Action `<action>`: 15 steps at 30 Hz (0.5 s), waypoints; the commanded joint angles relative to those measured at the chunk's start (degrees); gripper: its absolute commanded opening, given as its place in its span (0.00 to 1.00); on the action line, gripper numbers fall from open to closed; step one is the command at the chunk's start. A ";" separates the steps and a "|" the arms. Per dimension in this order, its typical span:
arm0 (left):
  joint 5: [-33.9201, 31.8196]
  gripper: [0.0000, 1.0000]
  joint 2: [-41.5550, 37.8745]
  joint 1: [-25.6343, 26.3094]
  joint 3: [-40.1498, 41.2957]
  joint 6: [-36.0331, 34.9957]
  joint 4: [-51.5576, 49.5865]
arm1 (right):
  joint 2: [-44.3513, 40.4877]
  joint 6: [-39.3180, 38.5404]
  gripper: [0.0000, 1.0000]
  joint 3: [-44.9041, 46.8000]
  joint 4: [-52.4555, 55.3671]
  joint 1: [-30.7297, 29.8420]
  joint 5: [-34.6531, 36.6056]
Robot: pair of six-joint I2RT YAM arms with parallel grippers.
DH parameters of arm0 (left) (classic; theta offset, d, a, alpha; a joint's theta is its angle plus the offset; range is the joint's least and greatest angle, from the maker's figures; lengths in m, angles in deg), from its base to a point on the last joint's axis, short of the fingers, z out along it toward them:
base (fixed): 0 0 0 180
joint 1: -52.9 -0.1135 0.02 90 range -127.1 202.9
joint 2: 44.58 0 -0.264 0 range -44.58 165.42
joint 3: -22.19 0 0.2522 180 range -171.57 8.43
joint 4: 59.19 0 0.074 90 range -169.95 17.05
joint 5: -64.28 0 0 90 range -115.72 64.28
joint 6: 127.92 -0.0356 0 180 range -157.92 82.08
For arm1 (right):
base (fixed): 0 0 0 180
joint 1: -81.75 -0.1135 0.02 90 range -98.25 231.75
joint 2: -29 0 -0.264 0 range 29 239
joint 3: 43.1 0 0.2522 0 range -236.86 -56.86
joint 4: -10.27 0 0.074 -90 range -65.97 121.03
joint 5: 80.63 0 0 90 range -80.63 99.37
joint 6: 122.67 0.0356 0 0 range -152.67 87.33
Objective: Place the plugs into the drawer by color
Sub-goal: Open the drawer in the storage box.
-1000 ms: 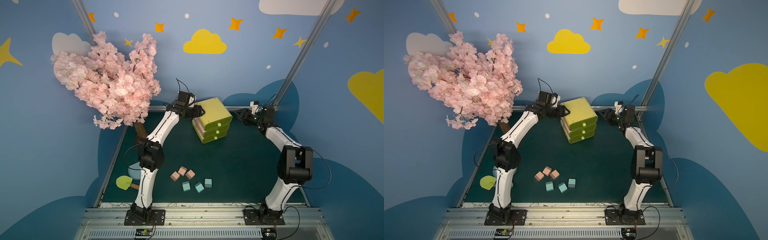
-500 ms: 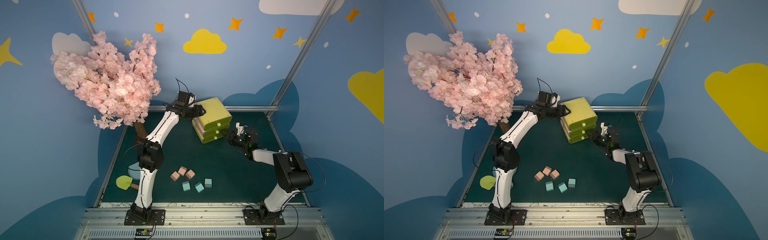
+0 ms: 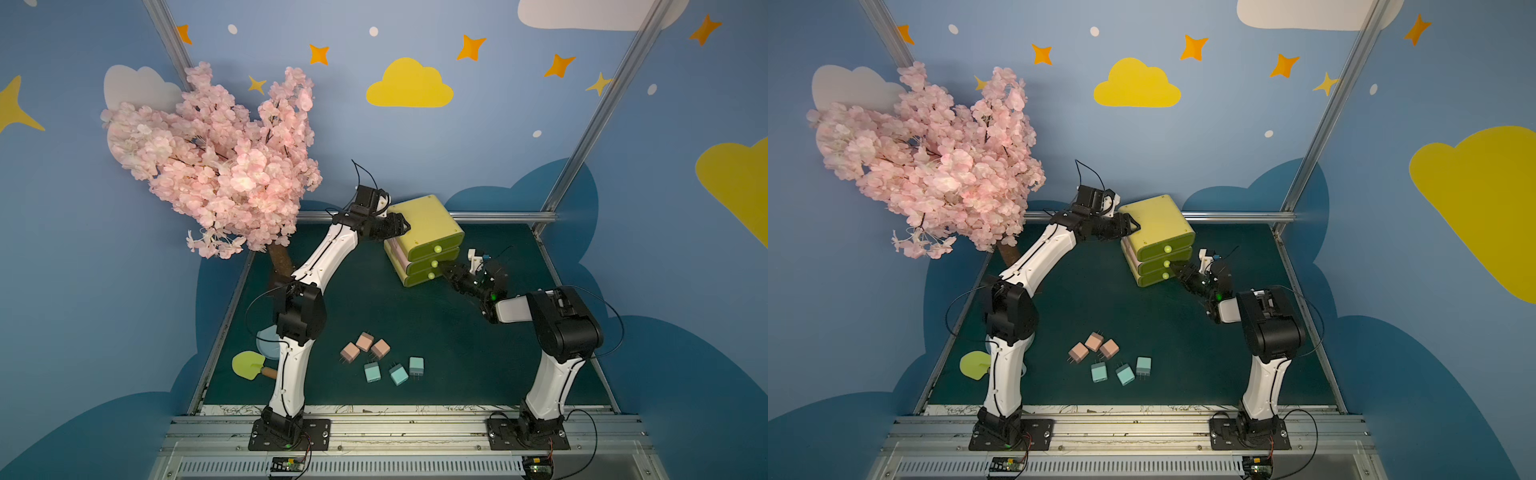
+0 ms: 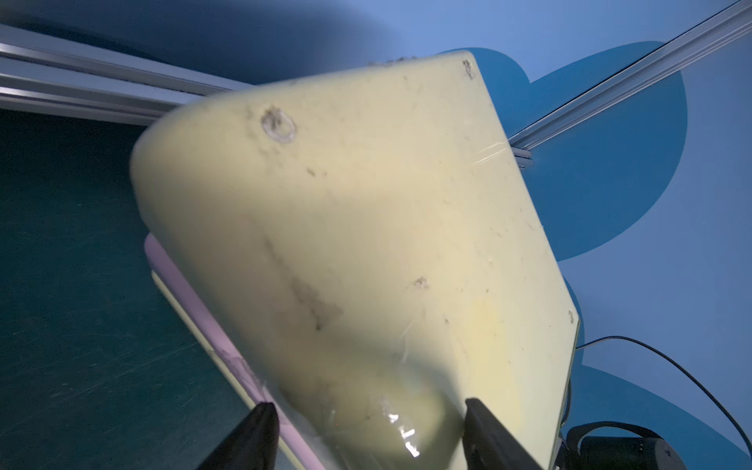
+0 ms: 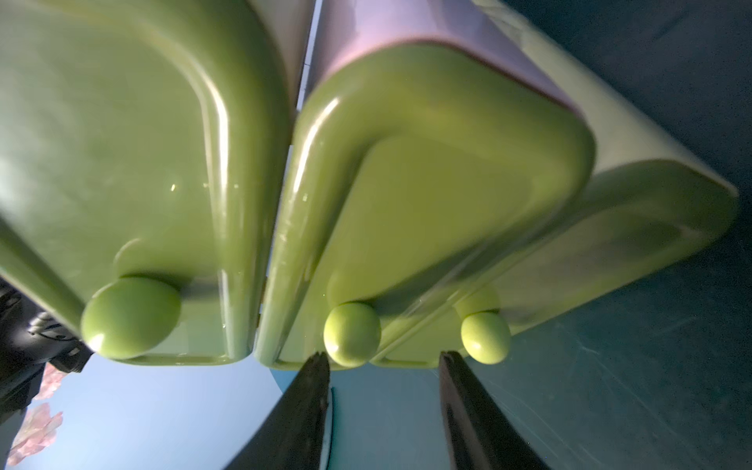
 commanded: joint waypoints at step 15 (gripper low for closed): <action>-0.61 0.73 -2.27 -0.45 1.10 -0.87 -0.87 | 5.17 4.39 0.44 -4.46 -7.26 -2.37 -0.66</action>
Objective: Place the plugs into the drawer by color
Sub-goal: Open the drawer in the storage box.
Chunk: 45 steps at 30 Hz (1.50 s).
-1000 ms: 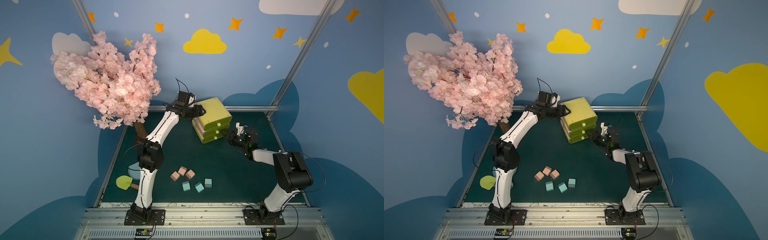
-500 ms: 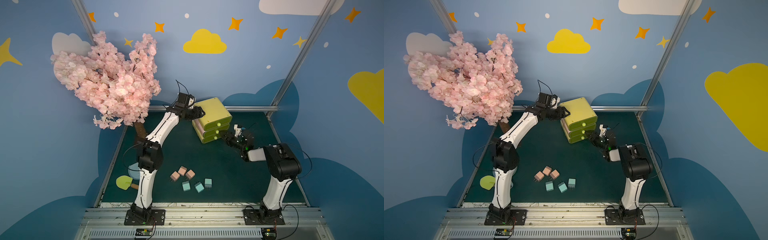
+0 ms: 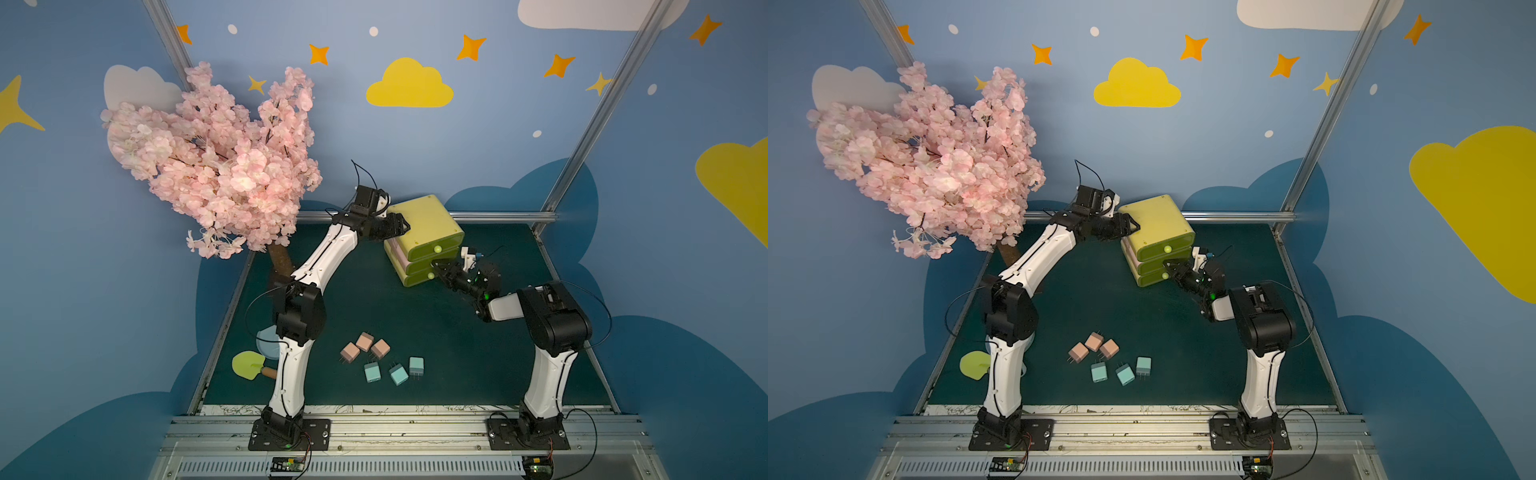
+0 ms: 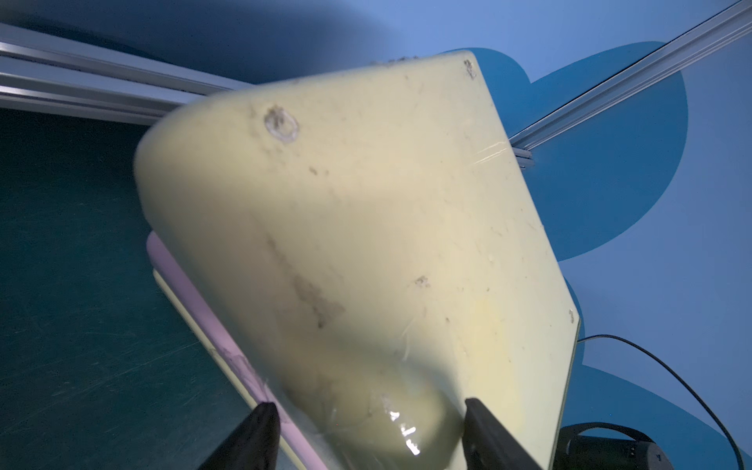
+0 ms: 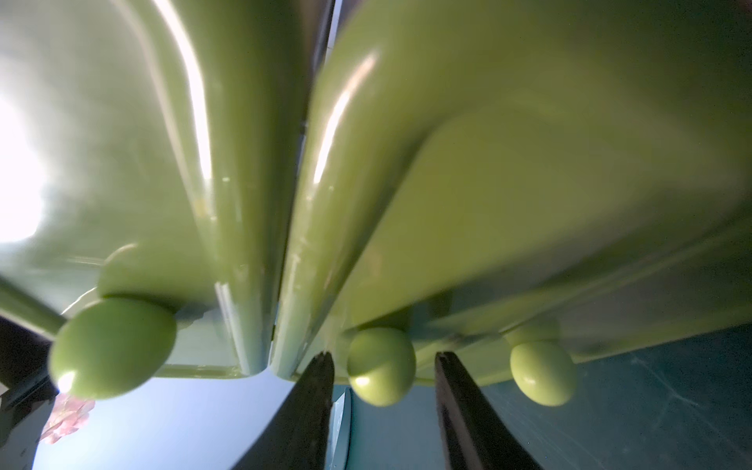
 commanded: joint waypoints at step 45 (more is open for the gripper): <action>-0.70 0.72 -1.46 -0.98 1.16 -0.88 -1.28 | -17.87 -7.70 0.09 8.53 15.59 -2.88 5.87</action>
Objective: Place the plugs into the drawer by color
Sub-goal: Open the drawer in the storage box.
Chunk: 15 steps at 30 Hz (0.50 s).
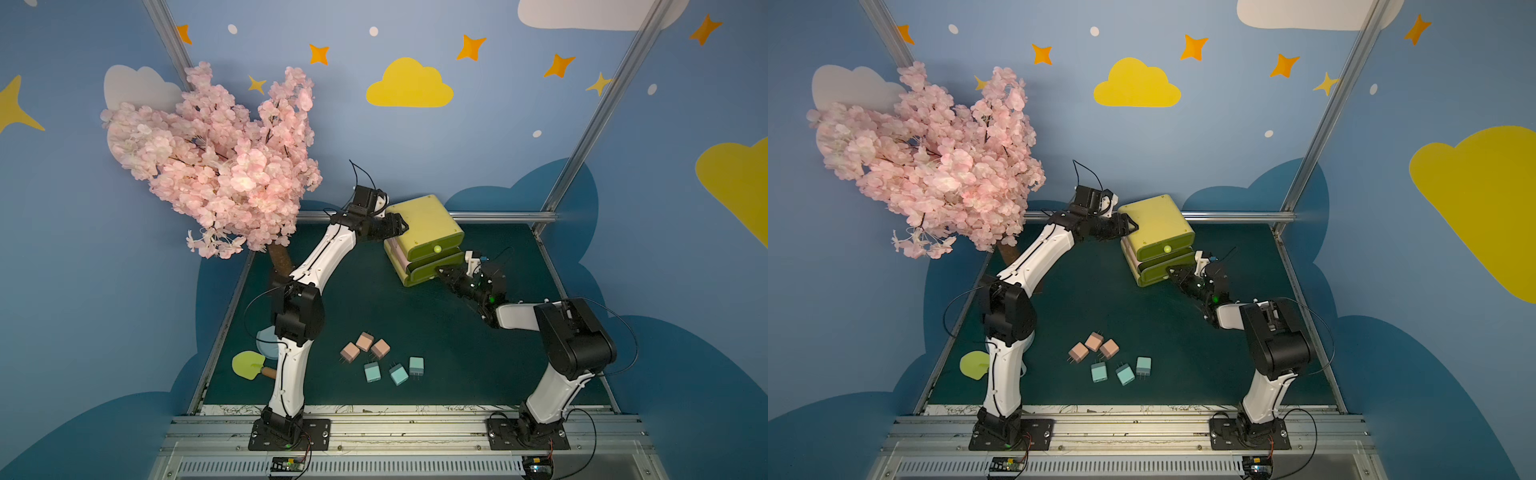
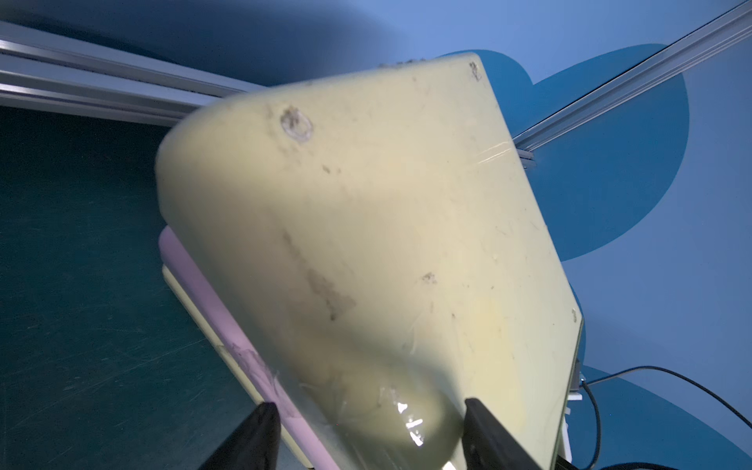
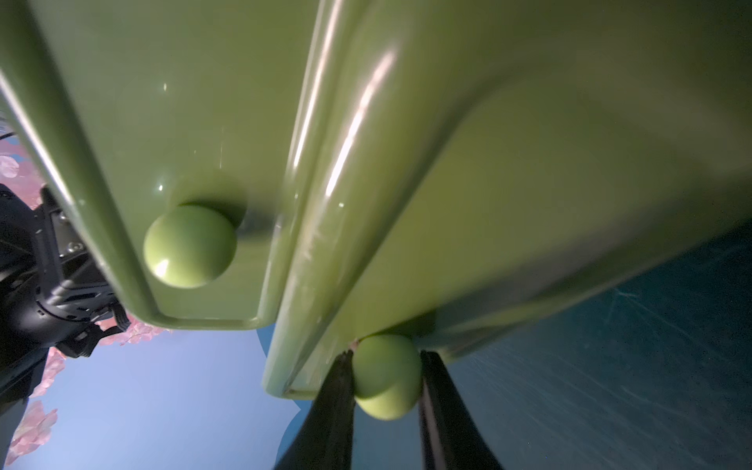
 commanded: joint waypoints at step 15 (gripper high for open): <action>-0.55 0.72 -0.23 0.33 -0.35 -0.59 -1.26 | -14.78 -6.62 0.12 13.10 10.93 -3.31 2.66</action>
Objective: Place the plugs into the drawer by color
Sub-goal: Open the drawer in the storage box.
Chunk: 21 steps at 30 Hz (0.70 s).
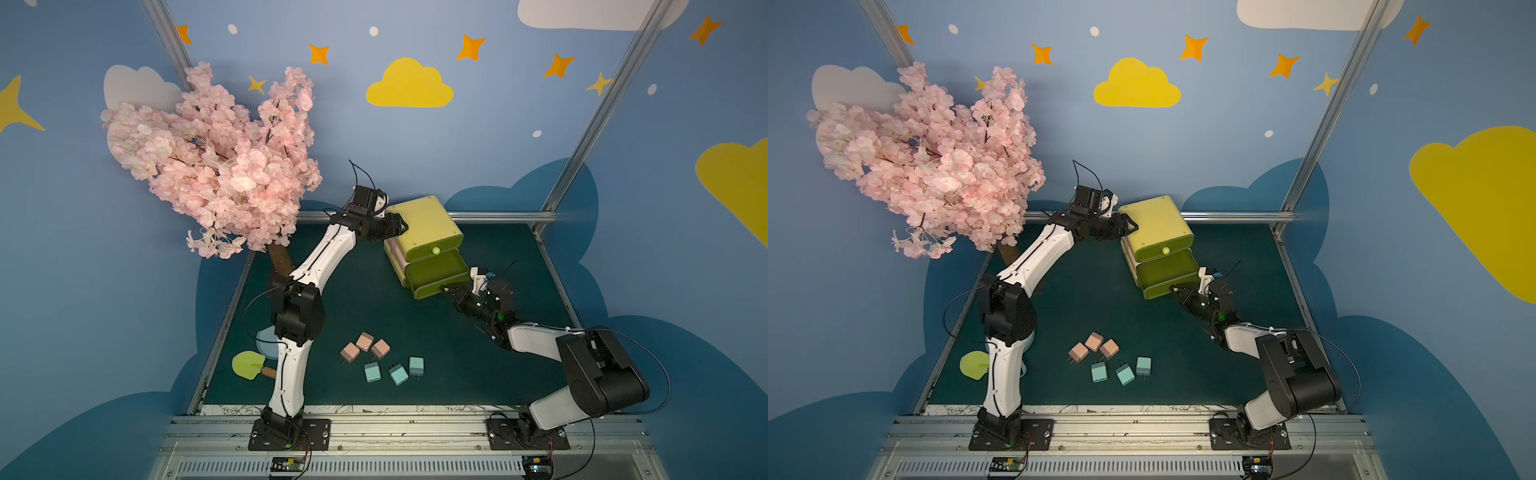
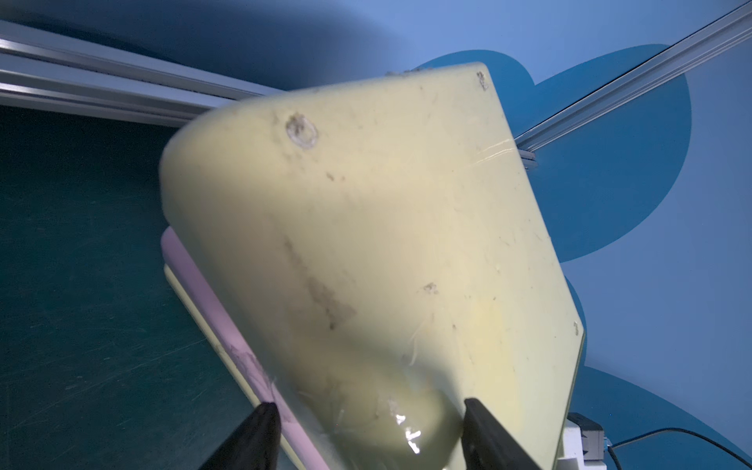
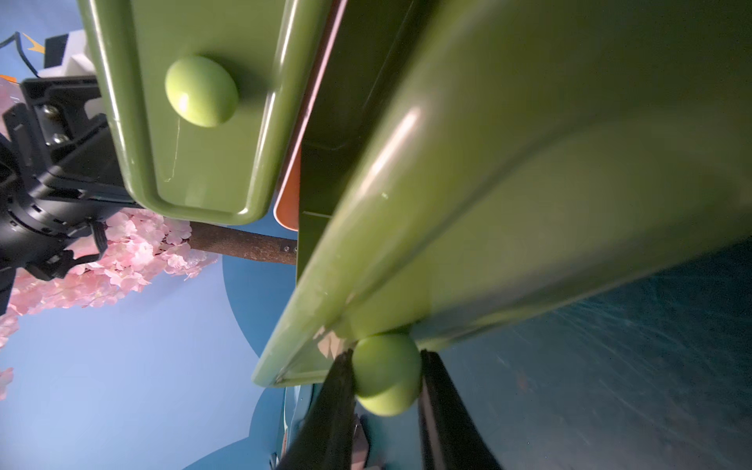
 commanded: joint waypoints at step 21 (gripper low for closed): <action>-0.39 0.72 -0.69 0.53 -0.84 -0.65 -1.68 | -10.43 -14.59 0.63 -0.01 21.19 1.49 0.17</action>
